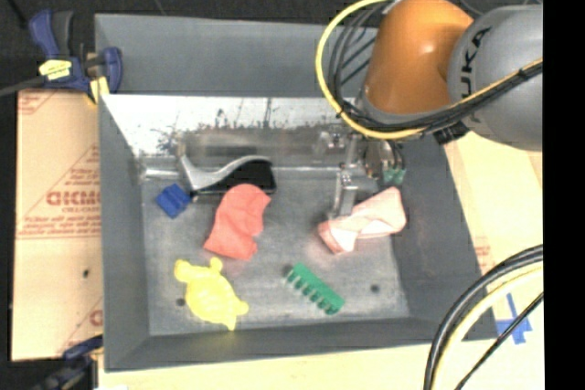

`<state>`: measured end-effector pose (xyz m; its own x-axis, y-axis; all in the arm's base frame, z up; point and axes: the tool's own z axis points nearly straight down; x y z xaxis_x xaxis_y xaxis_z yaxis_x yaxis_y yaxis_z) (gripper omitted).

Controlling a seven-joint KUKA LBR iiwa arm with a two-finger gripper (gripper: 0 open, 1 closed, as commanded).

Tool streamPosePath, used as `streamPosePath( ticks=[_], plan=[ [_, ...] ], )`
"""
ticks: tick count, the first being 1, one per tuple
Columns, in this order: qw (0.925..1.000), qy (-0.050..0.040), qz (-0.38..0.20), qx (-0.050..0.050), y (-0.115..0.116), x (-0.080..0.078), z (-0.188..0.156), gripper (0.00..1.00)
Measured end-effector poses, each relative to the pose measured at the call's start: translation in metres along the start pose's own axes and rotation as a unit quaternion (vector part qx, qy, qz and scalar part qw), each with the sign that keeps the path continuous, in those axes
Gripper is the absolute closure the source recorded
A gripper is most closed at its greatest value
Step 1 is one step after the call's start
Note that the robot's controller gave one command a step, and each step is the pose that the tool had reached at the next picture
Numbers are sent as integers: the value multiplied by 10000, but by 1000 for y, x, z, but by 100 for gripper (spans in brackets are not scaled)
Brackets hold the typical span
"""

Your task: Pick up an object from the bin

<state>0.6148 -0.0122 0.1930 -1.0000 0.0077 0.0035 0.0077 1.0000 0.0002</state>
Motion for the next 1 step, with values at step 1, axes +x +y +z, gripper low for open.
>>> streamPosePath(
  ticks=[1],
  plan=[
    [10000, -41, 0, 1, 0, -2, -5, 0]
  ],
)
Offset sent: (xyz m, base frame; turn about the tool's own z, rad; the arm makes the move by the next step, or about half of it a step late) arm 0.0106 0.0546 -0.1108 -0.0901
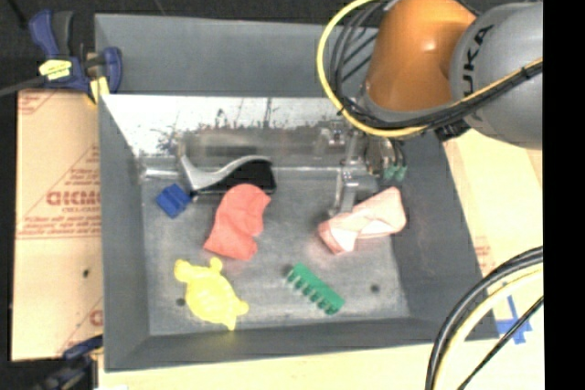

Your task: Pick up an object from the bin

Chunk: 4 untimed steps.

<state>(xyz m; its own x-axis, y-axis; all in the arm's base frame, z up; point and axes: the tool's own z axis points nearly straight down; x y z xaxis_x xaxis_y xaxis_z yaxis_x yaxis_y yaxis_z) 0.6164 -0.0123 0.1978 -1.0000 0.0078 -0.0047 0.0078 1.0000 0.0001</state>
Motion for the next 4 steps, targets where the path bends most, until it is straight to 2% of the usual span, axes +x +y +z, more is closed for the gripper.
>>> streamPosePath(
  ticks=[1, 2, 3, 4],
  plan=[
    [9998, -38, -176, 8, 19, -6, 40, 0],
    [9997, -16, -246, 7, 27, -6, 56, 0],
    [9983, 32, -582, -2, 61, -3, 21, 0],
    [9950, -97, -994, 11, 81, -13, 39, 0]
  ],
)
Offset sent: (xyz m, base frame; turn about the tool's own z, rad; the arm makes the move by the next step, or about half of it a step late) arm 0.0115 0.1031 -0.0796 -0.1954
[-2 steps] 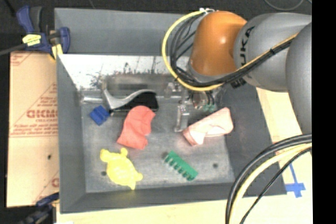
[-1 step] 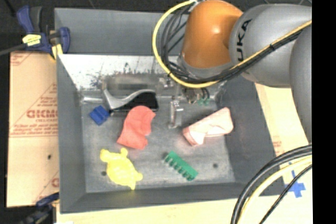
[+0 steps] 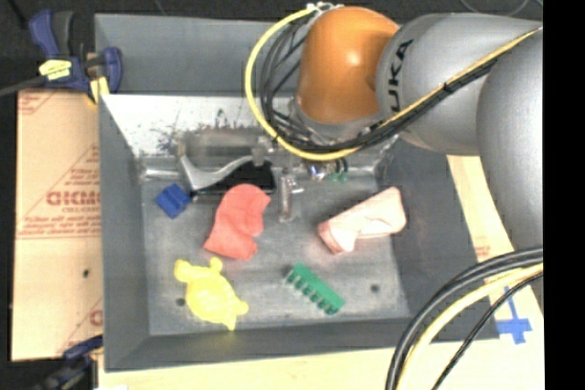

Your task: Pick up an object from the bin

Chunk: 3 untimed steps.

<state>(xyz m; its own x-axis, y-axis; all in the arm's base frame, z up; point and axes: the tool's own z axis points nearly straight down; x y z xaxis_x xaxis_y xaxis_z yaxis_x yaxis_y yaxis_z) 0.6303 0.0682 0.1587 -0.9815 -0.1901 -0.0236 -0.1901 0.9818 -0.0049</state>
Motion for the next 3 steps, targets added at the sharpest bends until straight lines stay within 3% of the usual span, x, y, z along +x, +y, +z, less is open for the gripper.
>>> streamPosePath(
  ticks=[1, 2, 3],
  plan=[
    [9997, 62, 242, -24, 0, 6, 58, 0],
    [9998, -33, 189, 17, 16, 5, 76, 0],
    [9967, -167, -788, -39, 59, -14, 70, 100]
  ],
)
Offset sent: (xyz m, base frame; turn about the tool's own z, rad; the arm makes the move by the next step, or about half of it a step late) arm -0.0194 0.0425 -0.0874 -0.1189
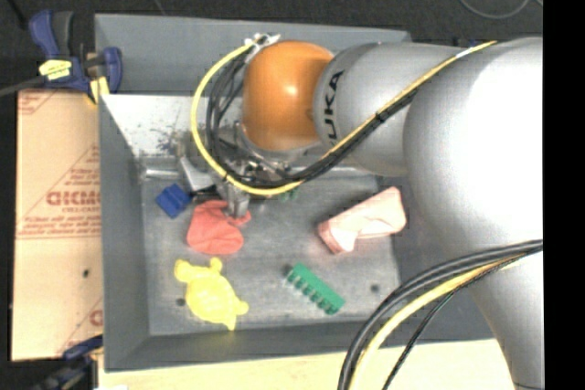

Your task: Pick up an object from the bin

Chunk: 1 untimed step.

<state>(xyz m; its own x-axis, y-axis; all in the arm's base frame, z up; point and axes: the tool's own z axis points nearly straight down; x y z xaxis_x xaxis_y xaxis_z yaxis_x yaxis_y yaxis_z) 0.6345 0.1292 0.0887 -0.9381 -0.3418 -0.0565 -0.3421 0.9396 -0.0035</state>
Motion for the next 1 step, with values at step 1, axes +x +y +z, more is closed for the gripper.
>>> streamPosePath(
  ticks=[1],
  plan=[
    [10000, 0, 2, -1, 0, 0, 0, 100]
  ],
)
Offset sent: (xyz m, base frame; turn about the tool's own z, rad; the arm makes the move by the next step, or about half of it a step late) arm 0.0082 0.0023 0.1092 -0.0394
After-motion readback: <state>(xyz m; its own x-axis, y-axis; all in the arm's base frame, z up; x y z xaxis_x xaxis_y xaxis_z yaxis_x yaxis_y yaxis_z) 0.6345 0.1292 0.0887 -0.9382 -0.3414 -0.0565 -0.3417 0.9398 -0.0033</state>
